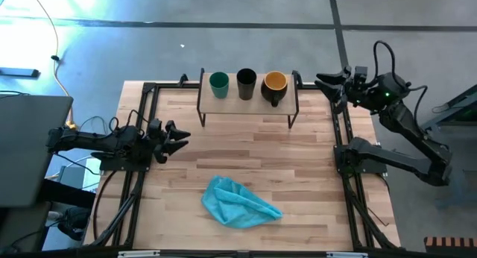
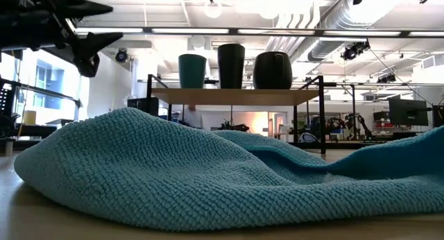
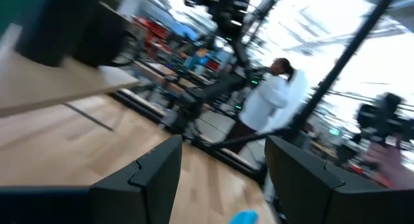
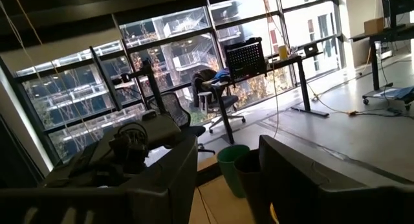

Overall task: Stack small to large cups/mugs on shelf
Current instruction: Return to Home Position

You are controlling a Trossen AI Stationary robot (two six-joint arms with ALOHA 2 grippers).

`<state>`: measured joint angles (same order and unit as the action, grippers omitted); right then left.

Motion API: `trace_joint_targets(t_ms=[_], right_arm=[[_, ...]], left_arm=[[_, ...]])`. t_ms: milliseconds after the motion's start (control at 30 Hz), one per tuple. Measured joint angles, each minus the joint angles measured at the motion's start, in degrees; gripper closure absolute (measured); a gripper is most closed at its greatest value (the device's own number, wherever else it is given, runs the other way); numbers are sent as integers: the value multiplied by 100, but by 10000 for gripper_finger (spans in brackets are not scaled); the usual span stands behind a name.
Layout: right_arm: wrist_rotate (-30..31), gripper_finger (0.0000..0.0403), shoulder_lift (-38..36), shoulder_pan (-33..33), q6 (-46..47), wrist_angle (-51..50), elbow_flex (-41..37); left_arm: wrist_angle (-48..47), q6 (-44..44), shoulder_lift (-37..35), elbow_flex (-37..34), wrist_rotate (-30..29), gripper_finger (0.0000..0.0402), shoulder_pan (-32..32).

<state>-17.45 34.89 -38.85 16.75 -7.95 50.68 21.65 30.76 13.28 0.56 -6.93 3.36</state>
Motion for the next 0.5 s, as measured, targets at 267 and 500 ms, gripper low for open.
trace_joint_targets(t_ms=[267, 500], right_arm=[[4, 245, 75, 0, 138, 22, 0], [35, 245, 142, 291, -282, 407, 0]], left_arm=[[-199, -98, 0, 0, -662, 190, 0], [-216, -283, 0, 0, -790, 190, 0]])
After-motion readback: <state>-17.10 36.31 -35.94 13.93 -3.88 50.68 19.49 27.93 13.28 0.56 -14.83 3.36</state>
